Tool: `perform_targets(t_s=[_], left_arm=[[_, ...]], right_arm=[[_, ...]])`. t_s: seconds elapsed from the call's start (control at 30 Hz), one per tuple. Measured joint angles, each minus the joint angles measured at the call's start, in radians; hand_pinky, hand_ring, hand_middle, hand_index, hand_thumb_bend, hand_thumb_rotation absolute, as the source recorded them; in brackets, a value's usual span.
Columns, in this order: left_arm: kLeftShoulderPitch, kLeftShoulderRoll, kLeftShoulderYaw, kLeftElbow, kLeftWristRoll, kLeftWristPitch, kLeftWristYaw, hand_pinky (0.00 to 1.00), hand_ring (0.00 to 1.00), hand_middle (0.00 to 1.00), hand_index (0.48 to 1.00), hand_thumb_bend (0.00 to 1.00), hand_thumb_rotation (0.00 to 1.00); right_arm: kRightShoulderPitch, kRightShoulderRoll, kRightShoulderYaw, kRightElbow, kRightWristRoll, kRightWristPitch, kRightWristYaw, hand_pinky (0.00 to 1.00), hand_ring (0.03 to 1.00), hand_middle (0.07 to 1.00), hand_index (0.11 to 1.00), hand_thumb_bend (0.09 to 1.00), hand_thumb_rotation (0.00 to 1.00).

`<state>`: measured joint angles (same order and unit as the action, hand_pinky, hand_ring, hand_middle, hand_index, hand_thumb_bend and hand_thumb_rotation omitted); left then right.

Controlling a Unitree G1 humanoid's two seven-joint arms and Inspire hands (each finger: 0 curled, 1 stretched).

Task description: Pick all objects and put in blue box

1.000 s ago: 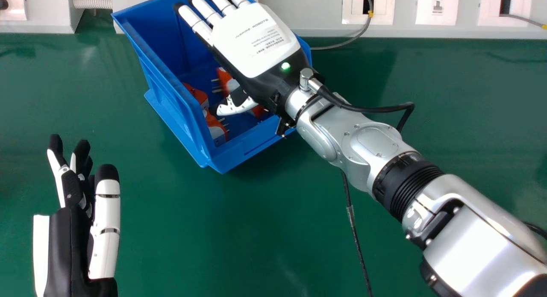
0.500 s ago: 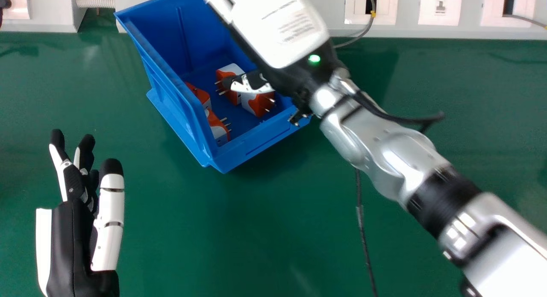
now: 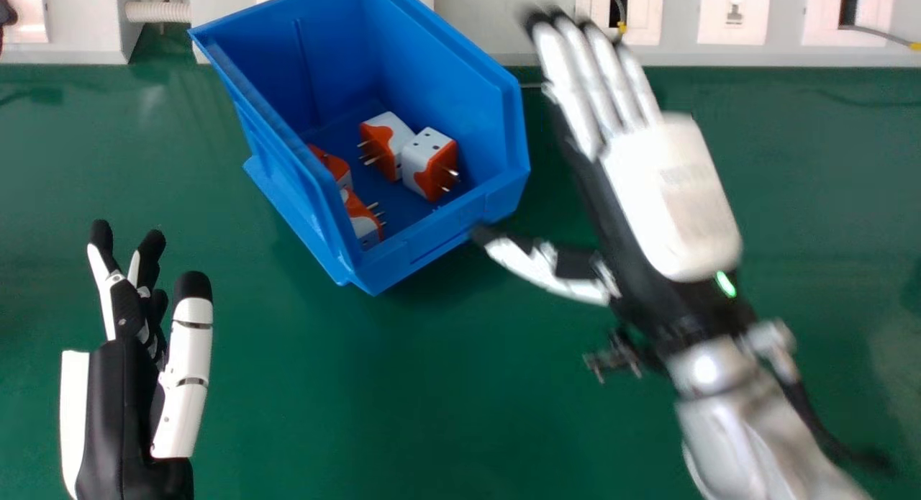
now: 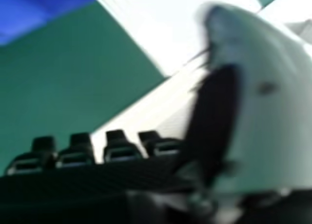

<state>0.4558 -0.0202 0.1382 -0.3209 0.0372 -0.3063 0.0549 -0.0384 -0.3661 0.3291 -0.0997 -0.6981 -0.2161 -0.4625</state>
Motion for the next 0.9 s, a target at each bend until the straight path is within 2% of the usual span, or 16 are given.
perform_targets(t_s=[0.07, 0.13, 0.2, 0.23, 0.3, 0.4, 0.47, 0.53, 0.6, 0.63, 0.73, 0.8, 0.9], left_arm=[[-0.004, 0.002, 0.002, 0.001, -0.002, 0.000, -0.006, 1.00, 1.00, 0.98, 0.963, 0.36, 0.79], [-0.010, 0.007, 0.005, 0.004, -0.003, 0.000, -0.008, 1.00, 1.00, 0.98, 0.965, 0.38, 0.80], [-0.018, 0.014, 0.007, 0.007, -0.005, 0.000, -0.012, 1.00, 1.00, 0.98, 0.972, 0.40, 0.82], [-0.021, 0.017, 0.008, 0.009, -0.005, 0.000, -0.012, 1.00, 1.00, 0.98, 0.974, 0.40, 0.82], [-0.033, 0.027, 0.009, 0.016, -0.010, 0.000, -0.021, 1.00, 1.00, 0.99, 0.979, 0.33, 0.84], [-0.039, 0.030, 0.012, 0.019, -0.020, 0.000, -0.030, 1.00, 1.00, 0.99, 0.988, 0.18, 0.85], [-0.042, 0.032, 0.014, 0.020, -0.033, 0.000, -0.035, 1.00, 1.00, 1.00, 0.997, 0.16, 0.88], [-0.047, 0.035, 0.017, 0.024, -0.055, 0.000, -0.046, 1.00, 1.00, 1.00, 1.000, 0.20, 0.90], [-0.051, 0.039, 0.021, 0.029, -0.070, -0.003, -0.057, 1.00, 1.00, 1.00, 1.000, 0.27, 0.92], [-0.051, 0.040, 0.024, 0.031, -0.074, -0.004, -0.058, 1.00, 1.00, 1.00, 1.000, 0.30, 0.94], [-0.053, 0.051, 0.032, 0.041, -0.063, -0.021, -0.058, 1.00, 1.00, 1.00, 1.000, 0.41, 0.99], [-0.054, 0.059, 0.039, 0.044, -0.057, -0.024, -0.060, 1.00, 1.00, 1.00, 1.000, 0.46, 1.00], [-0.057, 0.073, 0.048, 0.048, -0.058, -0.025, -0.071, 1.00, 1.00, 1.00, 1.000, 0.49, 1.00]], right_arm=[[0.066, 0.002, -0.035, -0.014, 0.063, -0.039, 0.012, 0.96, 1.000, 1.000, 1.000, 0.330, 0.72], [0.122, 0.015, -0.071, -0.020, 0.153, -0.075, 0.034, 0.99, 1.000, 1.000, 1.000, 0.360, 0.86], [0.169, 0.040, -0.109, -0.019, 0.270, -0.107, 0.073, 1.00, 1.000, 1.000, 1.000, 0.433, 0.97], [0.180, 0.050, -0.117, -0.019, 0.302, -0.109, 0.084, 1.00, 1.000, 1.000, 1.000, 0.468, 0.98], [0.214, 0.095, -0.148, -0.022, 0.432, -0.105, 0.142, 1.00, 1.000, 1.000, 1.000, 0.542, 1.00], [0.256, 0.144, -0.182, -0.034, 0.595, -0.074, 0.232, 1.00, 1.000, 1.000, 1.000, 0.560, 1.00], [0.274, 0.157, -0.204, -0.040, 0.674, -0.062, 0.296, 1.00, 1.000, 1.000, 1.000, 0.573, 1.00], [0.277, 0.168, -0.226, -0.041, 0.718, -0.056, 0.334, 1.00, 1.000, 1.000, 1.000, 0.605, 1.00], [0.277, 0.179, -0.246, -0.053, 0.736, -0.040, 0.356, 1.00, 1.000, 1.000, 1.000, 0.618, 1.00], [0.278, 0.184, -0.254, -0.059, 0.737, -0.031, 0.363, 1.00, 1.000, 1.000, 1.000, 0.617, 1.00], [0.284, 0.203, -0.262, -0.061, 0.735, -0.024, 0.383, 1.00, 1.000, 1.000, 1.000, 0.599, 1.00], [0.294, 0.214, -0.262, -0.061, 0.736, -0.023, 0.398, 1.00, 1.000, 1.000, 1.000, 0.610, 1.00], [0.298, 0.230, -0.264, -0.059, 0.735, -0.023, 0.413, 1.00, 1.000, 1.000, 1.000, 0.598, 1.00]])
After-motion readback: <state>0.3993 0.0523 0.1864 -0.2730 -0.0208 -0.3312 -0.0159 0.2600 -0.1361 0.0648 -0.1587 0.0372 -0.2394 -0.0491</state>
